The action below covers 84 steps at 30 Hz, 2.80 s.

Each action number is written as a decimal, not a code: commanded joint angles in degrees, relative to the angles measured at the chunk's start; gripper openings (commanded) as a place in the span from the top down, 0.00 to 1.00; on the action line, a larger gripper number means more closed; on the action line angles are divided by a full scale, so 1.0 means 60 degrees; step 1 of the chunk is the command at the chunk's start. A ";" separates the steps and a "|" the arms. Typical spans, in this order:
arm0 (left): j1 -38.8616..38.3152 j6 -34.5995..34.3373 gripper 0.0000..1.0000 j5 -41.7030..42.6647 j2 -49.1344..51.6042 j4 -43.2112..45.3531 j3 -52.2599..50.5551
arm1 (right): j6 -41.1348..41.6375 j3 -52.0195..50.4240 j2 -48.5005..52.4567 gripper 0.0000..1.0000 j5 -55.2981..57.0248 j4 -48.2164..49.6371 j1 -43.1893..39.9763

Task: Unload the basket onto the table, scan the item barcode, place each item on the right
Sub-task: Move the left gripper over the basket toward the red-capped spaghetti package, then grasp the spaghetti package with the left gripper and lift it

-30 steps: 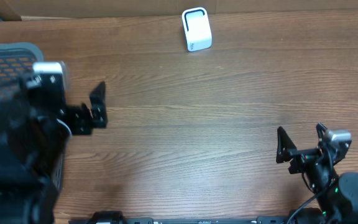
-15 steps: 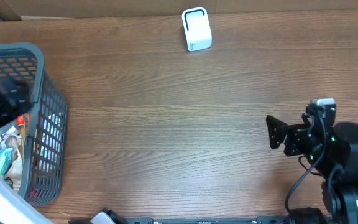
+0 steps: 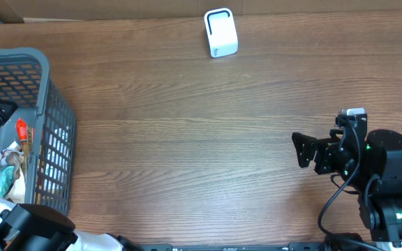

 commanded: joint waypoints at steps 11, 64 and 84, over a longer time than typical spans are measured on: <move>0.0044 -0.1282 0.00 -0.2233 -0.0157 0.2619 -0.3195 | 0.0015 0.0266 -0.0033 0.00 -0.0113 0.0044 0.0018; -0.2244 -0.0871 0.40 -0.5421 0.3213 0.6000 -0.4044 | 0.0040 0.0262 0.1432 0.00 -0.0284 -0.0055 0.0018; -0.2280 -0.1246 0.96 -0.5818 0.3107 0.2167 0.0597 | 0.0040 0.0262 0.1432 0.00 -0.0284 0.0051 0.0018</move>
